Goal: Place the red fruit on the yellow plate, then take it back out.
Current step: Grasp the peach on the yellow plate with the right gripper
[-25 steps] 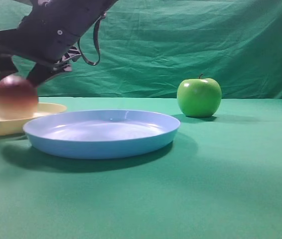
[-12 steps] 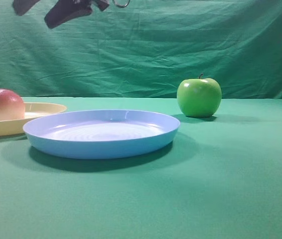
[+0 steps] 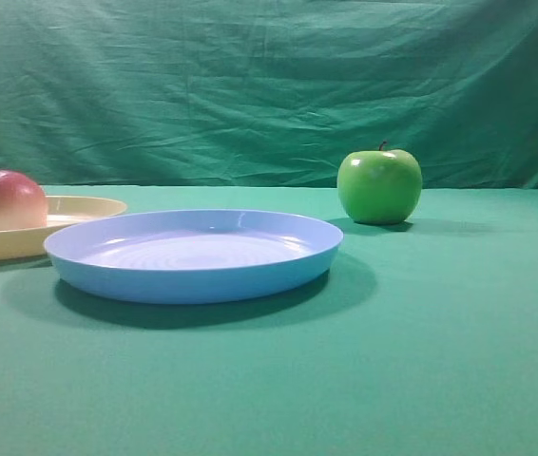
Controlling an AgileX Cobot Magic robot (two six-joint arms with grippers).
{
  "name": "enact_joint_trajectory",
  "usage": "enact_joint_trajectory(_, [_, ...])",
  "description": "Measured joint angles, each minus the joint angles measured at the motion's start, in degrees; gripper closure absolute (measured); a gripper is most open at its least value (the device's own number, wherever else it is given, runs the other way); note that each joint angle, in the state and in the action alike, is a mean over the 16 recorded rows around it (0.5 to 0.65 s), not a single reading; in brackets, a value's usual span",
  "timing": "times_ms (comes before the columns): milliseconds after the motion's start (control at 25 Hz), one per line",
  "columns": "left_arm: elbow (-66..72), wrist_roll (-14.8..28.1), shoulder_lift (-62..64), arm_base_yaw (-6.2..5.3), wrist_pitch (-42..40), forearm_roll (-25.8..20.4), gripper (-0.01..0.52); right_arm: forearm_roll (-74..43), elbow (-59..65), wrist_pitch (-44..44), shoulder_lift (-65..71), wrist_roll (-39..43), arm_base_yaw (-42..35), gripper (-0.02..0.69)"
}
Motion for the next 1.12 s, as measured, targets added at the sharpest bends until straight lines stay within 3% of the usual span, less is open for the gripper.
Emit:
enact_joint_trajectory(520, [0.0,0.0,0.0,0.0,0.0,0.0,0.514,-2.78,25.88,-11.66,-27.3,4.61,-0.44,0.665])
enact_joint_trajectory(800, [0.0,0.0,0.0,0.0,0.0,0.0,0.514,-7.28,29.74,-8.06,-36.26,11.19,-4.93,0.665])
enact_joint_trajectory(1120, [0.0,0.0,0.0,0.0,0.0,0.0,0.514,-13.04,34.0,-5.68,-41.6,19.36,-15.3,0.665])
